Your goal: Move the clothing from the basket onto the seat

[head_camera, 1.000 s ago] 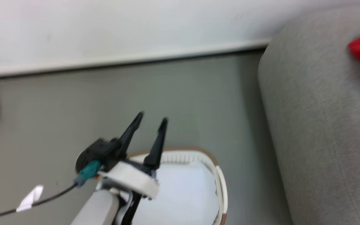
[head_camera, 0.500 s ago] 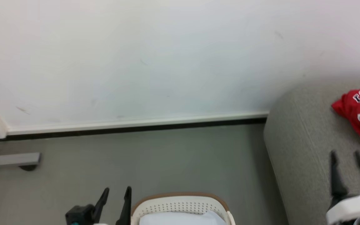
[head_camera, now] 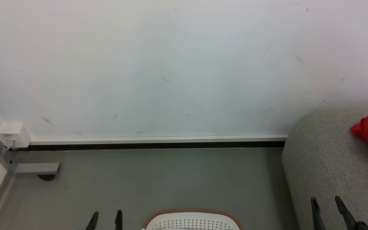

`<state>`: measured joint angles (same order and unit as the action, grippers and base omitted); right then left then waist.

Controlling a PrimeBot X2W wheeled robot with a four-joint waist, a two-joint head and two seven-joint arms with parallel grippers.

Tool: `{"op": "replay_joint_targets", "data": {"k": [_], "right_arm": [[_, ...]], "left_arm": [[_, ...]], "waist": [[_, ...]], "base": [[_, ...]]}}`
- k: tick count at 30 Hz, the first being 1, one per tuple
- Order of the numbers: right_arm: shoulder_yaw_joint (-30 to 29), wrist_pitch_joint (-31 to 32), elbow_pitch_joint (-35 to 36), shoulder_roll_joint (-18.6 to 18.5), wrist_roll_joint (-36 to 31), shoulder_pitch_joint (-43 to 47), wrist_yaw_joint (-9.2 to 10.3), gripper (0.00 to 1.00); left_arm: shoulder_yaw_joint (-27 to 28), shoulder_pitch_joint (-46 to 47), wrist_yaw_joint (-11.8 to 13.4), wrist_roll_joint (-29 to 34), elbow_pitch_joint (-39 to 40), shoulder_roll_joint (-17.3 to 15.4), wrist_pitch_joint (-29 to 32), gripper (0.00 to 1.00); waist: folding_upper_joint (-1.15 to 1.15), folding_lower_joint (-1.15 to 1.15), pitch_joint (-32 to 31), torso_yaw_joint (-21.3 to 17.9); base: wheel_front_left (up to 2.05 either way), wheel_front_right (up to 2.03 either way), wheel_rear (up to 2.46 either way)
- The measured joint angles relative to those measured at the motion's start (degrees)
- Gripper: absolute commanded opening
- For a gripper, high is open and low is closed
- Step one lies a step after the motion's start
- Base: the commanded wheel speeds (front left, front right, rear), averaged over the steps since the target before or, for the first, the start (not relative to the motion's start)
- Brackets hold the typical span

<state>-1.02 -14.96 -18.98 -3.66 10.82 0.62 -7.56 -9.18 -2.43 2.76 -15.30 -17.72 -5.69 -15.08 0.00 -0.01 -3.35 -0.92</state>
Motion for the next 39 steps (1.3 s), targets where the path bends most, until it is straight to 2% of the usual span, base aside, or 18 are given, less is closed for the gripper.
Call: {"op": "replay_joint_targets", "data": {"k": [13,23,35,36,39], "right_arm": [[0.22,0.00,0.46,0.77,-1.63,0.72,0.00,1.00],[0.56,0.00,-1.15,0.81,-1.90,-0.30,0.00,1.00],[1.10,0.01,-1.79,0.85,-1.52,-0.46,0.00,1.00],[1.09,0.03,-2.10,0.89,-1.52,-0.25,-0.01,0.00],[1.04,0.38,-3.49,1.16,-1.36,0.77,-0.01,0.00]], "left_arm": [[4.54,-0.42,-4.52,4.43,1.58,2.44,-0.01,1.00],[5.17,-0.34,-5.17,5.17,0.59,2.81,-0.01,1.00],[4.75,-0.27,-4.66,4.97,0.34,2.87,0.00,1.00],[4.76,-0.38,-4.66,4.97,-0.07,2.90,0.02,0.00],[4.74,-0.96,-4.67,4.83,-1.55,3.11,0.15,0.00]], "waist": [[0.00,0.01,0.00,-0.45],[0.00,0.01,0.12,-0.79],[0.00,0.02,0.06,-0.43],[0.00,0.02,0.06,-0.42],[0.00,0.02,0.07,-0.41]], "base": [[0.00,0.00,0.00],[0.00,0.00,0.00],[0.00,0.00,0.00],[0.00,0.00,0.00],[0.00,0.00,0.00]]}}
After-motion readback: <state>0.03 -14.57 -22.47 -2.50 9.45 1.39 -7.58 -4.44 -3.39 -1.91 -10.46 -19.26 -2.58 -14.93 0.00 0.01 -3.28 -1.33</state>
